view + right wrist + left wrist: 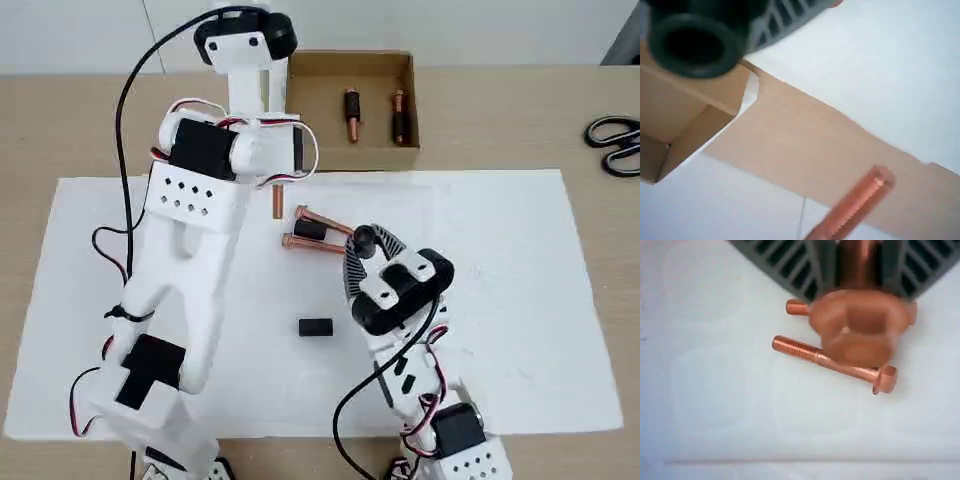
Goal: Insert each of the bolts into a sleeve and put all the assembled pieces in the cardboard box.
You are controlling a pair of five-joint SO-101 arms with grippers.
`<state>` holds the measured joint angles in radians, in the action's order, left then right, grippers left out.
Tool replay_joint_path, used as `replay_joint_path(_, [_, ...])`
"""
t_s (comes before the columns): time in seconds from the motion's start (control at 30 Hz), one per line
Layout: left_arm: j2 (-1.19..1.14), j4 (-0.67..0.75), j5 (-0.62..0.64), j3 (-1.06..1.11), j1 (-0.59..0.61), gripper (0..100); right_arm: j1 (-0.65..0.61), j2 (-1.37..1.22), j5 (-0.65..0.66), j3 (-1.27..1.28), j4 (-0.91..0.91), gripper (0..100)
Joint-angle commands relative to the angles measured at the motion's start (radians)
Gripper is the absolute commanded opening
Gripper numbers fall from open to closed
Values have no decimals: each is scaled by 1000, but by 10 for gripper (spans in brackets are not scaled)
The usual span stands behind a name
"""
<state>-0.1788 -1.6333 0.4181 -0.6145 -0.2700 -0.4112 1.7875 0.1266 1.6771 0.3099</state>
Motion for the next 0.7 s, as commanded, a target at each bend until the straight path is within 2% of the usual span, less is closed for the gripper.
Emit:
replay_joint_path(0.0, [9, 31, -9, -51, 0, 6, -7, 4, 2, 8, -28, 4])
replay_joint_path(0.1, [38, 31, -9, -84, -3, 6, -5, 2, 2, 8, -28, 4])
replay_joint_path(0.2, [104, 87, -12, -97, -6, 6, -1, 1, 2, 8, -21, 4])
replay_joint_path(0.3, [195, 107, -71, -104, -38, 6, 1, 1, 2, 8, 74, 4])
replay_joint_path(0.47, [358, 15, -81, -97, -69, 6, 1, 10, 3, 8, 219, 4])
replay_joint_path(0.57, [425, -64, -51, -96, -69, 6, 1, 8, 3, 8, 223, 4])
replay_joint_path(0.67, [459, -77, -25, -84, -58, 6, -1, 10, 0, 8, 217, 4])
